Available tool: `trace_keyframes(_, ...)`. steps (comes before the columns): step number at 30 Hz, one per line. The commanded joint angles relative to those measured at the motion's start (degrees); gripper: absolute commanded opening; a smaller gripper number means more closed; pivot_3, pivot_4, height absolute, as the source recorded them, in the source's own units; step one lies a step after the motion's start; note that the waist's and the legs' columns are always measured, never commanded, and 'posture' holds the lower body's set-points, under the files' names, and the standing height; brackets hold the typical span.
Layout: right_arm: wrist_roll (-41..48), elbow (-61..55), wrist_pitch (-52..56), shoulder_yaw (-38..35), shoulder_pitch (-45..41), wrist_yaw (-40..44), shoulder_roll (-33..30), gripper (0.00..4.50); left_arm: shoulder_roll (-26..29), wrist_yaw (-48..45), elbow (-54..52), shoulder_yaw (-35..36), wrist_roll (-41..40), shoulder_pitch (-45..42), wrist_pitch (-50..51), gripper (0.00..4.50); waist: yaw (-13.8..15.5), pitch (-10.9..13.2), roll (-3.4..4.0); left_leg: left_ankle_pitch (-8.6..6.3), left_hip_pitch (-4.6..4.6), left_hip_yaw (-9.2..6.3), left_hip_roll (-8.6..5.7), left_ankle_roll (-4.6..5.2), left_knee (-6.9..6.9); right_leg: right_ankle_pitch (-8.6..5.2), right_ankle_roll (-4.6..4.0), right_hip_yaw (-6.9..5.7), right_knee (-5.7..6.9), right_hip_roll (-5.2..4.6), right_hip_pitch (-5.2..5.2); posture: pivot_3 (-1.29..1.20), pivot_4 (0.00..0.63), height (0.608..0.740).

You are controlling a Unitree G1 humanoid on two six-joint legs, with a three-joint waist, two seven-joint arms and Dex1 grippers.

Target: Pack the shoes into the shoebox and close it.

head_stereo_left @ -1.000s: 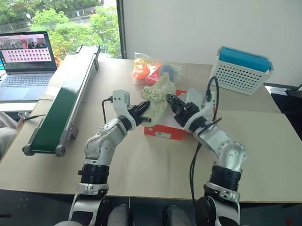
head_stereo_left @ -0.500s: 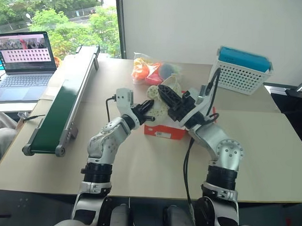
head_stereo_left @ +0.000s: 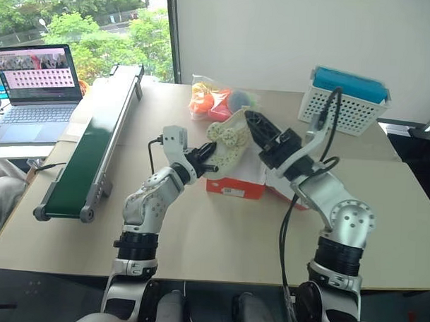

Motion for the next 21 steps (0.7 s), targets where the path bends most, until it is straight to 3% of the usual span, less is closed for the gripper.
trace_keyframes(1,-0.99,1.15,-0.37,0.10,2.04,-0.03,-2.25,4.46,-0.36,-0.24,-2.16,-0.07,-1.28,-1.04,-0.14,0.00,0.00,0.00,0.00,0.00,0.00,0.00,0.00,0.00,0.00,0.00,0.00,0.00,0.00,0.00,0.00,0.00,0.150,0.705)
trace_keyframes(8,-6.36,5.43,0.14,5.44,6.27,5.47,-2.17,4.46,-0.55,-0.41,-2.80,0.84,-2.62,-1.68,1.33,0.00,-0.13,0.04,0.06,-0.01,0.00,0.07,0.02,0.02,0.00,0.00,0.00,0.08,0.00,0.00,-0.02,0.00,0.150,0.705)
trace_keyframes(14,-5.58,7.85,0.02,5.34,5.61,7.71,-0.14,4.46,-0.98,-0.95,-4.19,3.42,-9.33,-1.62,6.58,0.00,-0.04,0.04,0.06,-0.01,-0.01,0.07,0.08,0.02,0.00,0.00,0.00,0.08,-0.01,0.06,-0.01,0.00,0.150,0.705)
trace_keyframes(21,-6.36,10.30,-0.46,5.03,4.15,7.98,1.13,4.46,-0.69,-1.23,-5.57,1.81,-10.74,-1.03,8.19,0.00,-0.03,0.04,0.06,-0.01,0.00,0.07,0.07,0.02,0.01,0.00,0.00,0.08,-0.01,0.06,-0.01,0.00,0.150,0.705)
